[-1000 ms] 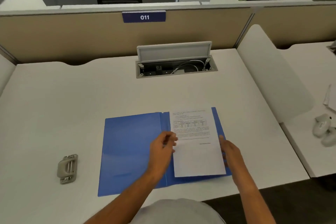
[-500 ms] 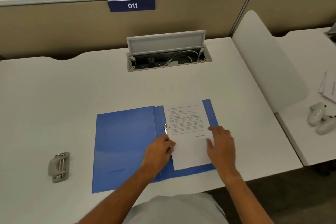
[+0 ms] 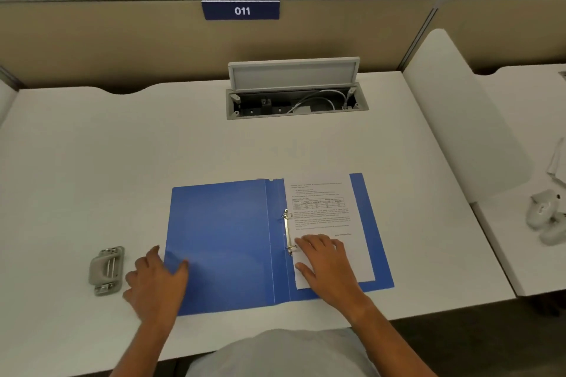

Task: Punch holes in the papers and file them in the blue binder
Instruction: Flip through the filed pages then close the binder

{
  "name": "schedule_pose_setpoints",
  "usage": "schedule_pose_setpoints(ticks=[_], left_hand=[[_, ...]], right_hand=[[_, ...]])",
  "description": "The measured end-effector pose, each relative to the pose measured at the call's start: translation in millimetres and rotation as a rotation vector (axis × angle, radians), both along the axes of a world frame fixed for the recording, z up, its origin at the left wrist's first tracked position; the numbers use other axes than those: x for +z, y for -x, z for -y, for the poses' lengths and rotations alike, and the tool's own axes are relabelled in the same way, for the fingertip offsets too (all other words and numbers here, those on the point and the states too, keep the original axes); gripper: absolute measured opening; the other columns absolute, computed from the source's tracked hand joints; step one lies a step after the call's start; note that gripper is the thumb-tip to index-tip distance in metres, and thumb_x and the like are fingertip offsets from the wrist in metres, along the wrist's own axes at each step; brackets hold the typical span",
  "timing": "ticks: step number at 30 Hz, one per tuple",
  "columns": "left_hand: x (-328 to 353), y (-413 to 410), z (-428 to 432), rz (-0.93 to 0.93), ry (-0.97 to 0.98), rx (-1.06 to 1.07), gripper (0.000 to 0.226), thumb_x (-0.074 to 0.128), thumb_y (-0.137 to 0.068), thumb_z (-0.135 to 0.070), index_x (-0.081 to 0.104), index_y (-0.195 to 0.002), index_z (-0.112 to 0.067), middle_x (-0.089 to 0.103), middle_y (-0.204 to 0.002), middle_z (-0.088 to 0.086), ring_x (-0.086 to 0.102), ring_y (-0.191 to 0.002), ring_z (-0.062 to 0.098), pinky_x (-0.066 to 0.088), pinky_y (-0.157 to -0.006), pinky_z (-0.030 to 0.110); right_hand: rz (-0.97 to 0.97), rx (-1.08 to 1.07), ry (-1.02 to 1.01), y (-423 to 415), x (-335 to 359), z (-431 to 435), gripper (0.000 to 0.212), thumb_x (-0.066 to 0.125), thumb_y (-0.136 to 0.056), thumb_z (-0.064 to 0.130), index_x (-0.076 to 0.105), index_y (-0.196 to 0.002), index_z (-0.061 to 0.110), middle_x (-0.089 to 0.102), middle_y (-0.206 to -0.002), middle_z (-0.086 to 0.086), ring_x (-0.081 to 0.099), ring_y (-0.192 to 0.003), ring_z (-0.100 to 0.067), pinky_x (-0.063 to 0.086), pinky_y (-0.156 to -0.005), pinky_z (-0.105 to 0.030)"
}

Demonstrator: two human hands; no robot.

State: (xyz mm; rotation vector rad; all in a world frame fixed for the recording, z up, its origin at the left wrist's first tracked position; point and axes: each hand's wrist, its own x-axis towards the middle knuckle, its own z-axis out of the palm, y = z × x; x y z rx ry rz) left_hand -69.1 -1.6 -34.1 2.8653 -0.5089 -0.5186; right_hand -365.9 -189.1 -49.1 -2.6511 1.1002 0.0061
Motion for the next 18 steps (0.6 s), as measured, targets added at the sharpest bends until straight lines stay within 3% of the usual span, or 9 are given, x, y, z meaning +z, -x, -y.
schedule_pose_setpoints(ticks=[4,11,13,15,18], left_hand=[[1,0,-6,-0.156,0.135,0.107,0.071,0.069,-0.095,-0.046,0.043,-0.153,-0.015,0.046,-0.153,0.019,0.043,-0.135,0.049,0.043,-0.103,0.066],[6,-14,3,-0.376,0.405,0.405,0.057,0.068,-0.094,-0.045,0.054,-0.141,-0.016,0.059,-0.14,0.014,0.048,-0.131,0.044,0.042,-0.105,0.055],[13,-29,-2,-0.536,0.508,0.556,0.052,0.068,-0.087,-0.049,0.066,-0.125,-0.013,0.067,-0.13,0.013,0.058,-0.116,0.038,0.044,-0.094,0.048],[28,-44,-6,-0.718,0.646,0.641,0.041,0.065,-0.086,-0.048,0.07,-0.103,-0.01,0.071,-0.114,0.011,0.062,-0.085,0.031,0.044,-0.076,0.039],[67,-62,-18,-0.907,0.835,0.607,0.037,0.055,-0.101,-0.04,0.069,-0.111,-0.007,0.067,-0.094,0.011,0.063,-0.058,0.021,0.045,-0.06,0.034]], right_hand=[[-0.017,0.036,-0.015,-5,1,-4,0.049,0.074,-0.091,0.047,0.067,-0.136,0.03,0.075,-0.131,0.005,0.076,-0.111,-0.024,0.058,-0.1,-0.044],[0.048,-0.066,-0.043,-19,5,-18,0.049,0.068,-0.096,0.047,0.068,-0.14,0.027,0.074,-0.137,0.001,0.075,-0.117,-0.025,0.056,-0.104,-0.043],[0.04,-0.057,-0.039,-19,7,-17,0.05,0.07,-0.096,0.046,0.067,-0.142,0.027,0.074,-0.137,0.002,0.075,-0.118,-0.025,0.056,-0.105,-0.042],[0.01,-0.042,-0.071,-17,10,-12,0.051,0.066,-0.098,0.047,0.063,-0.146,0.029,0.071,-0.142,0.003,0.071,-0.124,-0.023,0.052,-0.109,-0.041],[-0.039,-0.033,-0.121,-18,16,-10,0.054,0.059,-0.102,0.049,0.054,-0.153,0.032,0.065,-0.15,0.005,0.064,-0.134,-0.021,0.045,-0.116,-0.039]])
